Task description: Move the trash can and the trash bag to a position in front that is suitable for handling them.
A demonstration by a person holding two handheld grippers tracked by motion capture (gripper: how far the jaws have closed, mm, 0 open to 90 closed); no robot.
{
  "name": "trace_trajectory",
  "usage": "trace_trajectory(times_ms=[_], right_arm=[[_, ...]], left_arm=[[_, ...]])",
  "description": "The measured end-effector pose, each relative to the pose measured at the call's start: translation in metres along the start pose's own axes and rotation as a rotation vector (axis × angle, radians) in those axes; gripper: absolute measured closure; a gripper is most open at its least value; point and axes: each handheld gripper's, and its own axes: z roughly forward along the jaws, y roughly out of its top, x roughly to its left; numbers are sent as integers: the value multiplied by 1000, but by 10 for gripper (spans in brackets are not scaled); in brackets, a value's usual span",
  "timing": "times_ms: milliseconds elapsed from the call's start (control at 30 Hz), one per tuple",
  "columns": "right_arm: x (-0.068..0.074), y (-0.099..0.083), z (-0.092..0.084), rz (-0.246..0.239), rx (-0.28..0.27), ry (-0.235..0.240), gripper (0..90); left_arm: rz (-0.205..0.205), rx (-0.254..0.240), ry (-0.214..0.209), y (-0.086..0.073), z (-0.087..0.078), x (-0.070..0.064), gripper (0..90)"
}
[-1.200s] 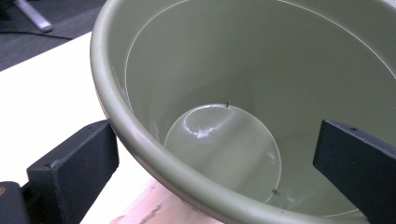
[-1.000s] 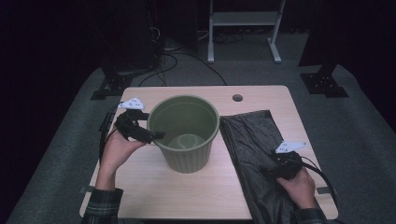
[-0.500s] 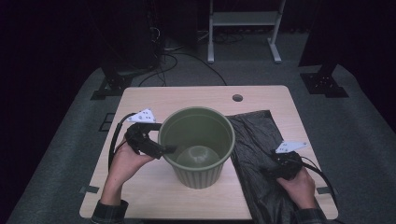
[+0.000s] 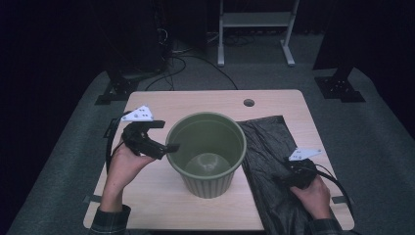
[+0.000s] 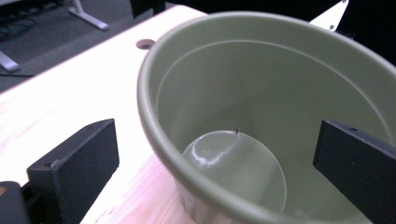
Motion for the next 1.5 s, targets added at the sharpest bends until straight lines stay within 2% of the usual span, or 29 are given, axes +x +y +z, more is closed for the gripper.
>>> trace_trajectory(times_ms=[267,367,533,633,667,900,1133,1233,1500], right_arm=[[0,0,0,5,1,-4,122],[0,0,0,6,1,-7,121],[0,0,0,8,0,-8,121],[0,0,0,9,0,-9,121],[0,0,0,9,0,-9,121],[0,0,0,8,0,-10,122],[0,0,0,9,-1,-9,122],[0,0,0,7,-1,-10,122],[0,0,0,9,0,-11,122]], left_arm=[[11,-11,57,-28,-31,-15,0],[22,-10,78,-47,-39,-22,0],[17,8,76,-70,-37,-29,0],[15,10,63,-89,-28,-31,0],[15,10,63,-89,-28,-31,0],[4,26,61,-117,0,-31,0],[-16,70,71,-142,34,-23,0],[-27,105,82,-153,48,-17,0],[-33,166,84,-166,68,-8,0]])
